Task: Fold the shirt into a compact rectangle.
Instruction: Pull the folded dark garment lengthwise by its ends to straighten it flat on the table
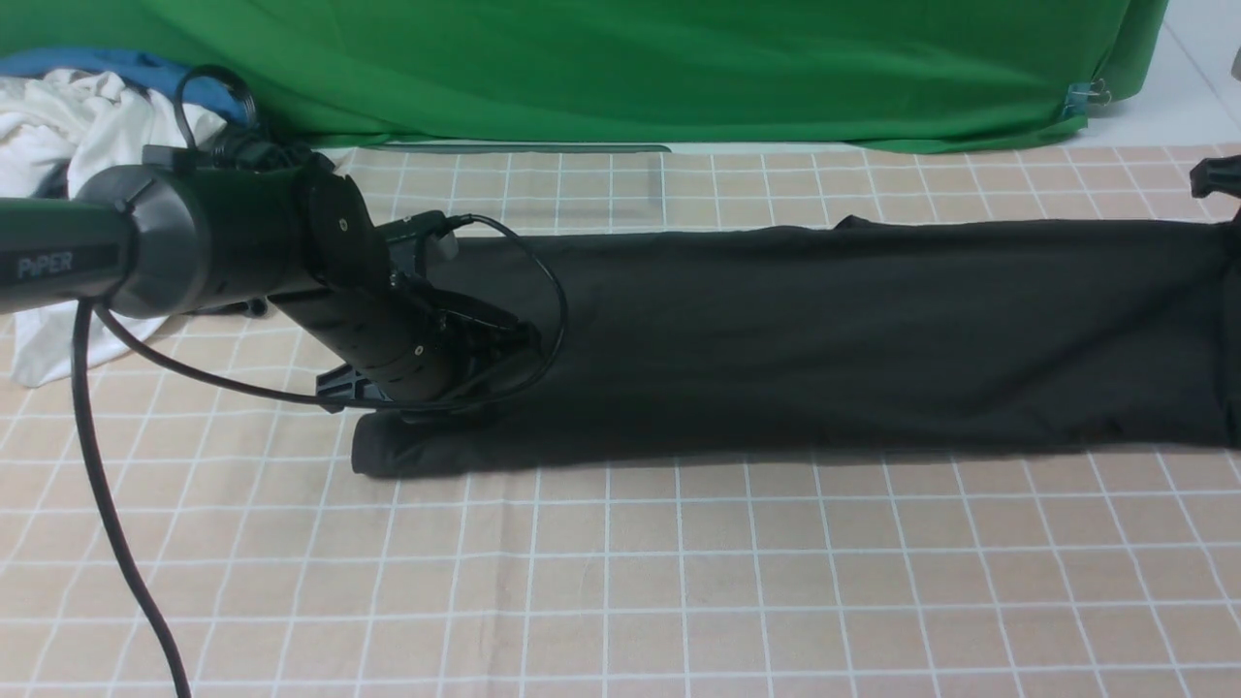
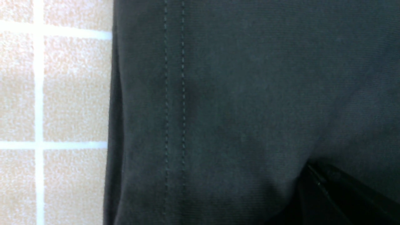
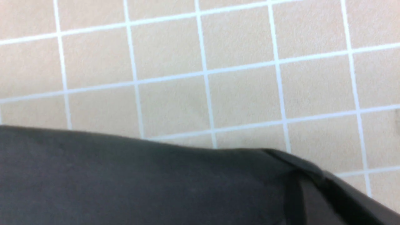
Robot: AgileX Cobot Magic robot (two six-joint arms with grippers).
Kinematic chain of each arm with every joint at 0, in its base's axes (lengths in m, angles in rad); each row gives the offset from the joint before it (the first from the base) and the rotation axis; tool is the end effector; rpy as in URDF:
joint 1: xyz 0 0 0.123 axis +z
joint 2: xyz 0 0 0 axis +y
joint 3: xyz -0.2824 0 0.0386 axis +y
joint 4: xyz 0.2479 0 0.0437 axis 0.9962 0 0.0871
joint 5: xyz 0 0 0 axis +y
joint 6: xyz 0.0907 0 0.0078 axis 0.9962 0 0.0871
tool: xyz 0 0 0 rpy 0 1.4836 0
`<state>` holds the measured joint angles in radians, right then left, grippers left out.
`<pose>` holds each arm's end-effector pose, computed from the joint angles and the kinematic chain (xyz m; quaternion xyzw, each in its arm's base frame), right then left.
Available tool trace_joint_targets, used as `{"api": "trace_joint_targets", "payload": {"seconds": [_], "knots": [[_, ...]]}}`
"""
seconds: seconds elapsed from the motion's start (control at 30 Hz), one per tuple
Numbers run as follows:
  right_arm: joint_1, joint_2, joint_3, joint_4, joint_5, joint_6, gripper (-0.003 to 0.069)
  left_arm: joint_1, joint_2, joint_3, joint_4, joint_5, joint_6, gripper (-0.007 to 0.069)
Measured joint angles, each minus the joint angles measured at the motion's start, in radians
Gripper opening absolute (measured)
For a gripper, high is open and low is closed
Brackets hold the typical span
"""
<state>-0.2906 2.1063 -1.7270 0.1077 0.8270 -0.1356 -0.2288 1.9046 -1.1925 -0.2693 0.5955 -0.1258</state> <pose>0.4461 -0.1259 0.2134 0.1019 0.9682 -0.0016 0.2284 0.3645 -0.0989 0.1642 -0.0460 0.9794 -0.1225 0.1535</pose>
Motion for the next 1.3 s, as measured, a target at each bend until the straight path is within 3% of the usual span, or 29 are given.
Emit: {"api": "trace_joint_targets", "payload": {"seconds": [0.17, 0.23, 0.27, 0.37, 0.47, 0.57, 0.77, 0.83, 0.93, 1.1, 1.13, 1.3], "knots": [[0.000, 0.016, 0.000, -0.001, -0.029, 0.000, 0.0090, 0.000, 0.000, -0.001, 0.001, -0.003, 0.000, 0.0013], [-0.002, 0.016, -0.004, -0.022, -0.061, 0.008, 0.0188, 0.000, -0.004, -0.012, 0.007, 0.005, 0.000, 0.0013], [-0.003, 0.010, -0.017, -0.035, -0.054, 0.031, 0.0269, 0.001, -0.011, -0.022, 0.012, 0.018, 0.000, 0.0013], [-0.003, -0.025, -0.054, -0.048, 0.019, 0.057, 0.0413, 0.001, -0.059, -0.046, 0.019, 0.054, -0.001, 0.0013], [-0.003, -0.081, -0.088, -0.048, 0.152, 0.061, 0.0465, 0.001, -0.121, -0.055, 0.018, 0.057, -0.005, 0.0013], [-0.003, -0.129, -0.095, -0.047, 0.285, 0.057, 0.0413, 0.001, -0.159, -0.056, 0.004, 0.064, -0.009, 0.0013], [-0.008, -0.183, 0.025, -0.049, 0.377, 0.023, 0.0072, 0.001, -0.167, 0.025, -0.008, 0.057, -0.009, 0.0013], [-0.024, -0.209, 0.122, -0.048, 0.378, 0.023, 0.0040, 0.001, -0.165, 0.074, -0.008, 0.027, -0.009, 0.0013], [-0.060, -0.228, 0.224, -0.049, 0.358, 0.051, 0.0048, 0.001, -0.148, 0.107, -0.006, -0.014, -0.009, 0.0013], [-0.099, -0.226, 0.298, -0.053, 0.289, 0.088, 0.0202, 0.001, -0.104, 0.113, -0.005, -0.029, -0.009, 0.0013], [-0.103, -0.222, 0.312, -0.053, 0.256, 0.091, 0.0301, 0.001, -0.088, 0.113, -0.005, -0.039, -0.009, 0.0013], [-0.101, -0.198, 0.322, -0.042, 0.159, 0.099, 0.0521, 0.001, -0.070, 0.108, -0.009, -0.054, -0.009, 0.0013]]}}
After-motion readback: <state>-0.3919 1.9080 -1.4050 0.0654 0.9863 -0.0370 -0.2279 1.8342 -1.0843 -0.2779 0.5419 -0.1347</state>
